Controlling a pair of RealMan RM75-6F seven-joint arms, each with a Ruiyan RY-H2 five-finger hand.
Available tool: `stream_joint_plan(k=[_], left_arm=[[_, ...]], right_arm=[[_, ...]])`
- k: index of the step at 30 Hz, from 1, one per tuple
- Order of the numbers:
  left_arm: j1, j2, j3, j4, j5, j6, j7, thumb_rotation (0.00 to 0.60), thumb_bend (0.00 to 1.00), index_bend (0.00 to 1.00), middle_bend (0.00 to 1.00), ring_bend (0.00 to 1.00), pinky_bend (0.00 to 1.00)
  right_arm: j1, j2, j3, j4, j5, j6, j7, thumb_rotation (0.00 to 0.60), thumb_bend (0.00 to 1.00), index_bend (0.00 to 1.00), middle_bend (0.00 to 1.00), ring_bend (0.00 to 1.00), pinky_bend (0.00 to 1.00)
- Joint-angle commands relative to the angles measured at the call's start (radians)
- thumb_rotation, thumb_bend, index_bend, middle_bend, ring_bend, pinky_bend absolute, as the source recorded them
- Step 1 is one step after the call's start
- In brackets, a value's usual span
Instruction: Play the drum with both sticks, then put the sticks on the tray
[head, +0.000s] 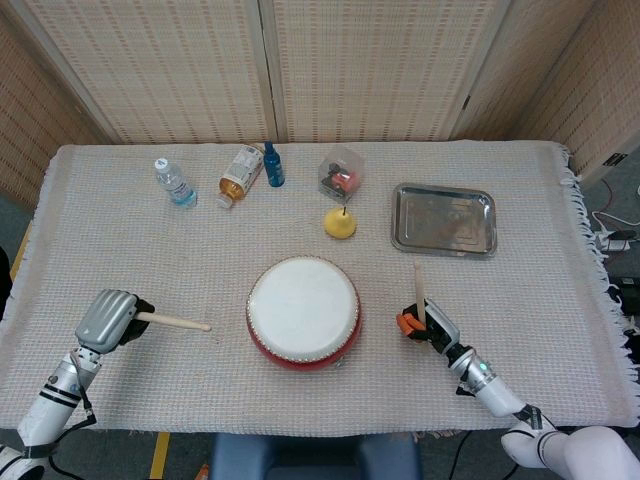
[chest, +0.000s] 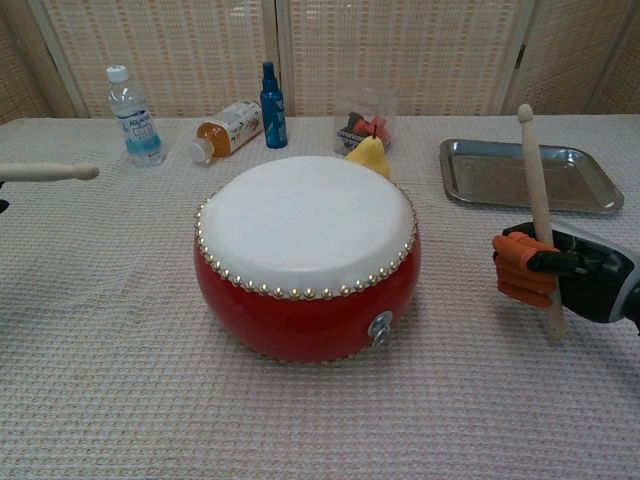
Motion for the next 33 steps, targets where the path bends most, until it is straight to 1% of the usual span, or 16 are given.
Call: stream_joint_plan(k=[1,2,5,6,8,9,11,12,15,18,21,24,26,27,30,33], left_arm=[[-0.001,0.002,-0.001,-0.003,0.001,0.002,0.002,0.600,0.84,1.00,1.00,1.00,1.00],[-0.001,0.003,-0.001,-0.005,0.003,0.002,0.003,0.600,0.84,1.00,1.00,1.00,1.00],[-0.004,0.003,-0.001,-0.009,0.007,0.002,0.011,0.600,0.84,1.00,1.00,1.00,1.00],[-0.005,0.003,-0.001,-0.011,0.009,0.002,0.017,0.600,0.84,1.00,1.00,1.00,1.00],[-0.006,0.004,-0.003,-0.013,0.012,0.006,0.030,0.600,0.84,1.00,1.00,1.00,1.00],[-0.008,0.005,-0.005,-0.016,0.015,0.008,0.041,0.600,0.84,1.00,1.00,1.00,1.00],[-0.012,0.009,-0.009,-0.026,0.018,0.009,0.057,0.600,0.84,1.00,1.00,1.00,1.00],[-0.017,0.014,-0.013,-0.034,0.020,0.009,0.067,0.600,0.84,1.00,1.00,1.00,1.00],[-0.033,0.025,-0.026,-0.057,0.018,0.000,0.085,0.600,0.84,1.00,1.00,1.00,1.00],[-0.052,0.028,-0.046,-0.079,0.006,-0.015,0.099,0.600,0.84,1.00,1.00,1.00,1.00],[-0.075,0.024,-0.065,-0.097,-0.010,-0.038,0.127,0.600,0.84,1.00,1.00,1.00,1.00],[-0.099,0.017,-0.082,-0.110,-0.038,-0.071,0.184,0.600,0.84,1.00,1.00,1.00,1.00],[-0.111,0.010,-0.092,-0.121,-0.059,-0.089,0.231,0.600,0.84,1.00,1.00,1.00,1.00],[-0.119,0.004,-0.097,-0.128,-0.072,-0.097,0.260,0.600,0.84,1.00,1.00,1.00,1.00],[-0.133,-0.016,-0.109,-0.139,-0.100,-0.113,0.308,0.600,0.84,1.00,1.00,1.00,1.00],[-0.147,-0.031,-0.117,-0.145,-0.123,-0.128,0.345,0.600,0.84,1.00,1.00,1.00,1.00]], right_arm=[[0.025,0.091,0.001,-0.112,-0.019,0.006,-0.147,0.600,0.90,1.00,0.97,1.00,1.00],[0.032,0.119,0.006,-0.151,-0.015,-0.004,-0.197,0.600,0.90,1.00,0.98,1.00,1.00],[0.061,0.222,0.025,-0.300,0.009,-0.065,-0.416,0.600,0.93,1.00,0.98,1.00,1.00],[0.076,0.271,0.025,-0.366,0.015,-0.101,-0.517,0.600,0.94,1.00,0.98,1.00,1.00],[0.103,0.354,0.031,-0.468,0.029,-0.159,-0.661,0.600,0.94,1.00,0.98,1.00,1.00],[0.121,0.408,0.040,-0.529,0.045,-0.198,-0.767,0.600,0.94,1.00,0.98,1.00,1.00],[0.149,0.487,0.057,-0.624,0.080,-0.262,-0.901,0.600,0.94,1.00,0.98,1.00,1.00],[0.170,0.536,0.070,-0.678,0.104,-0.301,-0.988,0.600,0.94,1.00,0.98,1.00,1.00],[0.222,0.629,0.105,-0.779,0.163,-0.396,-1.182,0.600,0.94,1.00,0.98,1.00,1.00],[0.292,0.702,0.133,-0.843,0.224,-0.518,-1.313,0.600,0.94,1.00,0.98,1.00,1.00],[0.359,0.739,0.155,-0.862,0.266,-0.618,-1.434,0.600,0.94,1.00,0.98,1.00,1.00],[0.406,0.743,0.176,-0.860,0.314,-0.666,-1.558,0.600,0.94,1.00,0.98,1.00,1.00],[0.419,0.732,0.187,-0.856,0.340,-0.657,-1.641,0.600,0.94,1.00,0.98,1.00,1.00],[0.425,0.719,0.192,-0.850,0.354,-0.639,-1.704,0.600,0.94,1.00,0.98,1.00,1.00],[0.436,0.693,0.199,-0.849,0.403,-0.610,-1.838,0.600,0.93,1.00,0.98,1.00,1.00],[0.452,0.683,0.202,-0.856,0.457,-0.599,-1.944,0.600,0.93,1.00,0.98,1.00,1.00]])
